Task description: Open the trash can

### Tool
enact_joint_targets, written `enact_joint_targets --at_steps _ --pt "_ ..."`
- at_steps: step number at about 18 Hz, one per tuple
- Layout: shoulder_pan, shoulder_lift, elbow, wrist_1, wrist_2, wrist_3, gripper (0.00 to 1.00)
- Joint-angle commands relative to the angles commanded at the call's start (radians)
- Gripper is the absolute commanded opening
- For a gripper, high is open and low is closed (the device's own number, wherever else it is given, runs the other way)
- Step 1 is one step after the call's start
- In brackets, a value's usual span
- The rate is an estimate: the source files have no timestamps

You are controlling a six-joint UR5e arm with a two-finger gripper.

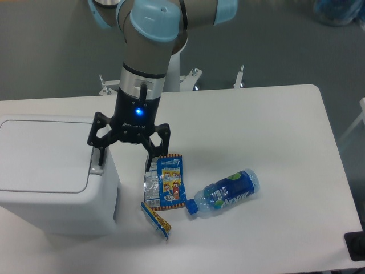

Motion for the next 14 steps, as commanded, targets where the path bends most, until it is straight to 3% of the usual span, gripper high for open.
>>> enact_joint_targets --at_steps 9,14 --pt "0.000 0.002 0.003 0.000 0.002 0.000 1.00" --pt "0.015 0.006 0.067 -0.002 0.002 0.067 1.00"
